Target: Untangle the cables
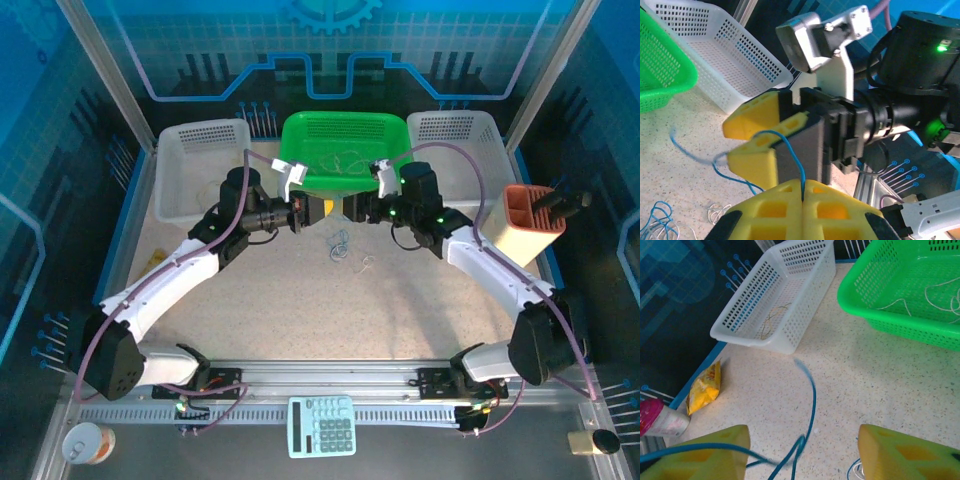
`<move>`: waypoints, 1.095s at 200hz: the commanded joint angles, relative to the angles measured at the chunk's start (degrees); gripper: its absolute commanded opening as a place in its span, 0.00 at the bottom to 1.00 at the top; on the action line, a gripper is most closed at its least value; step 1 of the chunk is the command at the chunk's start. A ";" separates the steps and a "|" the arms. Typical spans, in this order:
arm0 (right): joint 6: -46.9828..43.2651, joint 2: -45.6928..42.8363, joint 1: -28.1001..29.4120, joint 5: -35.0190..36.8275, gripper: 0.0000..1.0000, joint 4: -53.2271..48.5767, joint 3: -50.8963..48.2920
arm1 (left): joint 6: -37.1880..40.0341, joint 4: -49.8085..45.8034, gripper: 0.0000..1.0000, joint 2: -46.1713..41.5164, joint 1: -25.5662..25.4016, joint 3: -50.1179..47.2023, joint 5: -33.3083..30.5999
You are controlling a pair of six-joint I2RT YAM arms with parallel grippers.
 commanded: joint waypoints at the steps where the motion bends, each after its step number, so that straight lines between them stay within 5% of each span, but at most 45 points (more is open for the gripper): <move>1: 0.24 1.17 -0.99 1.18 0.54 3.39 2.41 | -1.05 1.35 0.00 -1.90 -0.39 0.43 2.35; 166: 1.89 -0.33 -1.00 -5.16 0.59 7.90 2.56 | -2.27 1.55 0.00 -0.15 -0.50 0.59 4.29; 185: 1.49 -0.25 -0.67 -4.92 0.48 7.38 3.51 | -2.49 1.60 0.00 0.03 -0.57 0.76 4.32; 219: 0.31 -0.19 -1.31 -1.18 0.13 4.82 4.16 | -2.37 1.44 0.00 -0.85 -0.56 0.69 4.21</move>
